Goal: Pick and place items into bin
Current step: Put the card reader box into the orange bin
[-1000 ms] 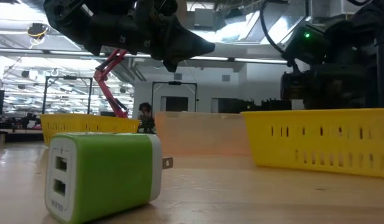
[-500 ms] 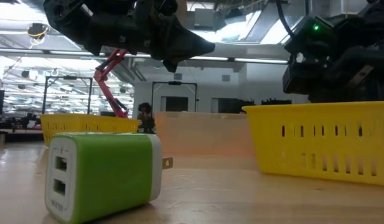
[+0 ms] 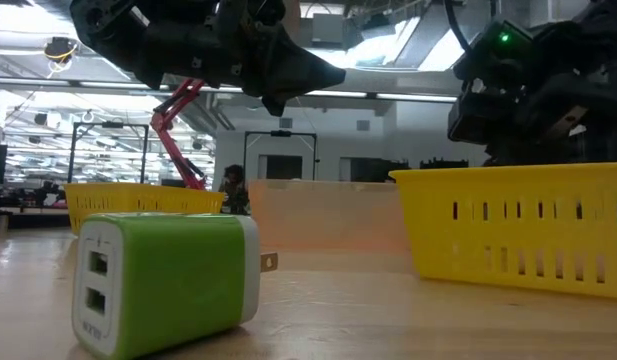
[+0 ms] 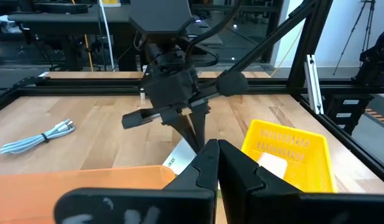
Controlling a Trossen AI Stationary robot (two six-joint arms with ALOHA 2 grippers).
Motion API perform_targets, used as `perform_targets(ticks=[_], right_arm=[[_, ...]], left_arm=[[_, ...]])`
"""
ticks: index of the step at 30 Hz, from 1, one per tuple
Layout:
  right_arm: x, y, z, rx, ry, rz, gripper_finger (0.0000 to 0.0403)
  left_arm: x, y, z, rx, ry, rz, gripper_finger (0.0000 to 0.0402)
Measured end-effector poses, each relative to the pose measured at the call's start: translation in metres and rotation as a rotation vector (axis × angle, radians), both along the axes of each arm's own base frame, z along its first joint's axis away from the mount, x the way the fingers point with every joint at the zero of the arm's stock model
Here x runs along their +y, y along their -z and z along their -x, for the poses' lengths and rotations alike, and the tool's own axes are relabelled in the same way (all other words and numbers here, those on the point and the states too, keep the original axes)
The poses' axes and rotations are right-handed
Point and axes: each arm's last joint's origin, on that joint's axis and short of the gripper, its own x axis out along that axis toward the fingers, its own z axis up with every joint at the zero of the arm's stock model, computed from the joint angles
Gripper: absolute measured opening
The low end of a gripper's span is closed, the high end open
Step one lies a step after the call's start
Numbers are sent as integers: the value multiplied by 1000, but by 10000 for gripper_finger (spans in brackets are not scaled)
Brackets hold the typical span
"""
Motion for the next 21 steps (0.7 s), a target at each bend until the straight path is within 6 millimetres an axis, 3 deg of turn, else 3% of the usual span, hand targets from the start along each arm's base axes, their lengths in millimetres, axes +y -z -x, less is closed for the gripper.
perform_targets(ticks=[11, 21], right_arm=[[-4, 4, 1, 55, 30, 141, 0], [2, 20, -21, -47, -42, 143, 0]], left_arm=[[0, 0, 0, 1, 0, 0, 3], [-5, 0, 0, 3, 13, 8, 3]])
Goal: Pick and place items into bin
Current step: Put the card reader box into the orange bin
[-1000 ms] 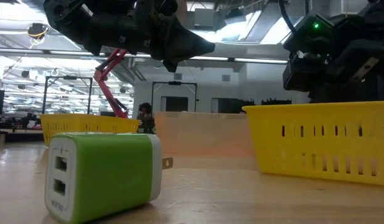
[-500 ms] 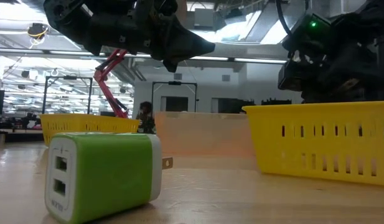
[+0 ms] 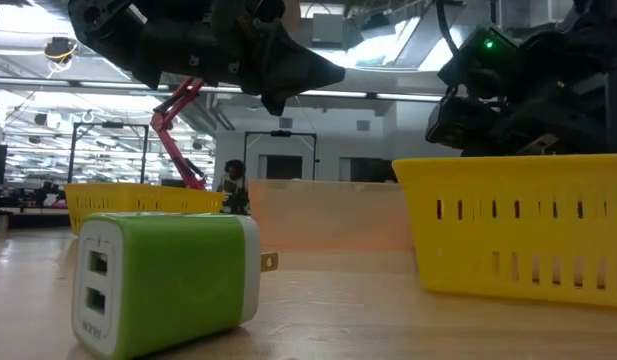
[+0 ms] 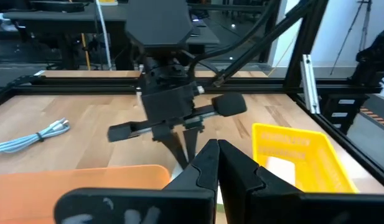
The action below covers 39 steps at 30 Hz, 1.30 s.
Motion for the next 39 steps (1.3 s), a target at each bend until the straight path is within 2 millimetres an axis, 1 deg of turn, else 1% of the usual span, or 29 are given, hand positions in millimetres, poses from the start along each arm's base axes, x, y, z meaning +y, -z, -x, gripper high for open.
perform_targets(ticks=[7, 16, 19, 21, 26, 33, 36, 39], right_arm=[[2, -3, -18, -18, -57, 38, 0], [4, -5, -56, -60, -146, 118, 0], [4, -9, -67, -68, -151, 163, 0], [4, -14, -70, -61, -157, 176, 0], [5, -37, -69, -13, -155, 172, 0], [11, -65, -57, -52, -148, 177, 0], [13, -66, -49, -34, -105, 182, 0], [18, -55, -42, -33, -60, 169, 0]], left_arm=[[-12, 1, 1, 9, -9, 30, 3], [-25, 1, 3, 17, 1, 49, 3], [-26, 2, 4, 28, -1, 46, 3], [-28, 3, 4, 35, -9, 43, 3], [-30, 4, 5, 44, -12, 38, 3], [-29, 8, 6, 89, -26, 47, 3], [-29, 13, 7, 147, -40, 88, 3], [-29, 18, 9, 198, -53, 120, 4]])
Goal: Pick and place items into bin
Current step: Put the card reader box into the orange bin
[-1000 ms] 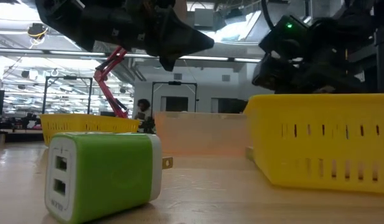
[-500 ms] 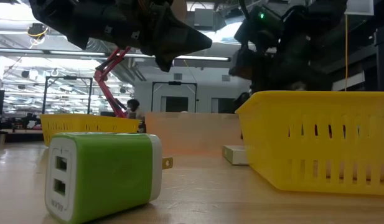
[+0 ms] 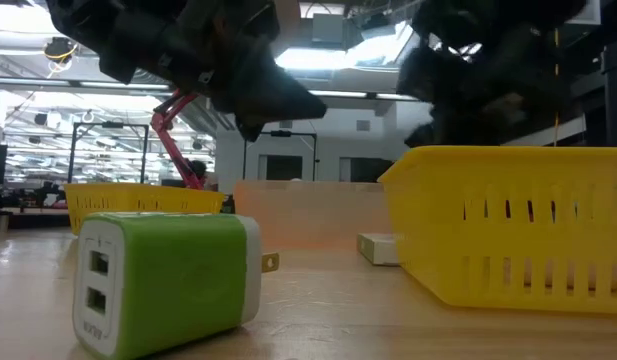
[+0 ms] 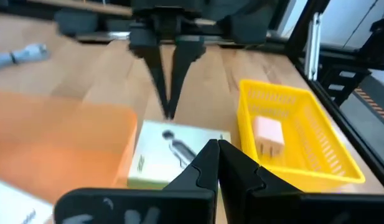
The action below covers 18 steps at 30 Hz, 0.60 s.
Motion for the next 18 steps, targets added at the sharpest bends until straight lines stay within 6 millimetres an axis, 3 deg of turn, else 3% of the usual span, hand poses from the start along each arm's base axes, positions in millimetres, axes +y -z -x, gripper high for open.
perform_targets(ticks=[4, 9, 18], right_arm=[[4, 17, 10, -3, 49, -1, 0], [4, 19, 12, -4, 72, -11, 0], [3, 22, 17, 54, 26, 32, 0]], left_arm=[[0, 3, 1, 33, -17, 39, 4], [0, 3, 1, 46, -81, 201, 14], [-2, 5, 2, 89, -179, 441, 101]])
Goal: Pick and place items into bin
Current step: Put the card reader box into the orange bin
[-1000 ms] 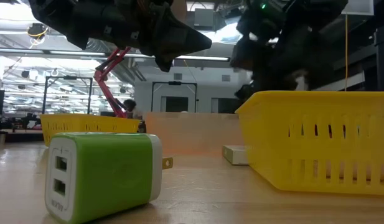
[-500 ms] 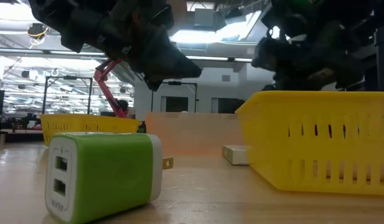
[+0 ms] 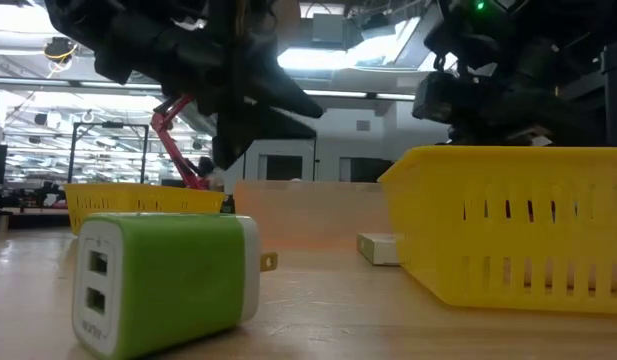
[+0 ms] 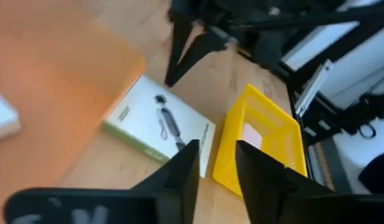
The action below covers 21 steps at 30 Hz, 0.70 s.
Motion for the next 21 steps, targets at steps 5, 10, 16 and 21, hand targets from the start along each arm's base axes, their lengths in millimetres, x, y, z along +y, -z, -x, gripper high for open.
perform_targets(ticks=[5, 10, 16, 21], right_arm=[[0, 1, 2, 27, -2, 5, 0], [1, 3, 5, 65, -15, -10, 0], [11, 2, 6, 53, -61, -29, 0], [18, 1, 5, 27, -85, -29, 0]], left_arm=[[-6, 16, -4, 50, -51, 101, 140], [-17, 33, -16, 89, -41, 127, 152], [-22, 46, -30, 98, -26, 133, 150], [-23, 46, -31, 100, -12, 148, 150]])
